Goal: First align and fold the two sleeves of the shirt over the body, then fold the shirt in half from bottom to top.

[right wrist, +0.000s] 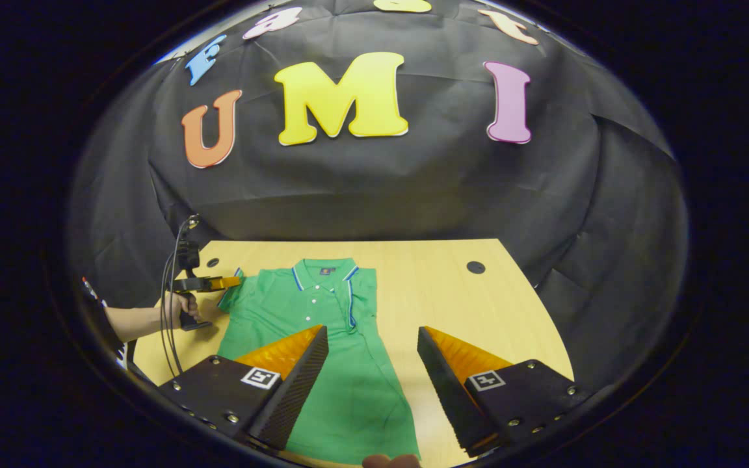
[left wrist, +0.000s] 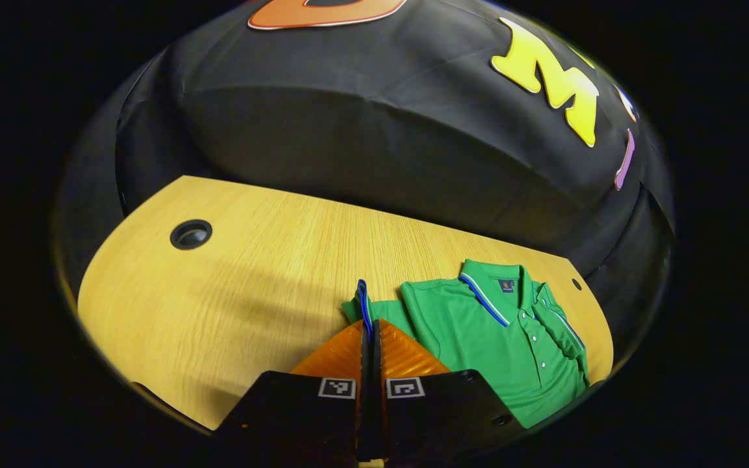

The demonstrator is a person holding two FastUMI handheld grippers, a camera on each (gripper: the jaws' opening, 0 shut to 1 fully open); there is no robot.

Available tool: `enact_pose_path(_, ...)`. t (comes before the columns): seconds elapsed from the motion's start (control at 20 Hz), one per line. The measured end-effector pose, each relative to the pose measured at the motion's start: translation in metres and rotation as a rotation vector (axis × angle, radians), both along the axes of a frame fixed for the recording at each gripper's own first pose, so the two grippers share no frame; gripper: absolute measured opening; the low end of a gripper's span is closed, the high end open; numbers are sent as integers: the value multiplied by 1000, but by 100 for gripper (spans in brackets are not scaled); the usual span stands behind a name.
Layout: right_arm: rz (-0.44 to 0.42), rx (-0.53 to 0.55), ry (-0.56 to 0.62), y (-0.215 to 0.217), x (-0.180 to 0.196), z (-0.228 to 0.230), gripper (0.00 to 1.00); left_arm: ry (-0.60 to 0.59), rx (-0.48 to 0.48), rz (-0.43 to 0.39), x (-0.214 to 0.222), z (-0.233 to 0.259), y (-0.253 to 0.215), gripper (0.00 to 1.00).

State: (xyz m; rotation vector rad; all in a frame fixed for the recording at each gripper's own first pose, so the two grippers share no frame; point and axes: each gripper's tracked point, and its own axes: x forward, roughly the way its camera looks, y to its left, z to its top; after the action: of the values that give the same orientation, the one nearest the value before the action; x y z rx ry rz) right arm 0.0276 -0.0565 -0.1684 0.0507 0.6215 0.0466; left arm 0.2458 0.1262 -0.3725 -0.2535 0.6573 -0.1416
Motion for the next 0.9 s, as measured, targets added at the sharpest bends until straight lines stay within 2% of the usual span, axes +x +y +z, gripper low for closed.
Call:
enact_pose_path(0.25,-61,41,-25,-14,-4,6,90,-67,32,-3,7,43,-10,3)
enact_pose_path(0.5,-91,61,-36,-31,-21,8,90,-51,85,-18,4,60,-36,3)
enact_pose_path(0.9,-213,93,-53,-83,-50,10,90,-49,77,-112,5,74,-131,3)
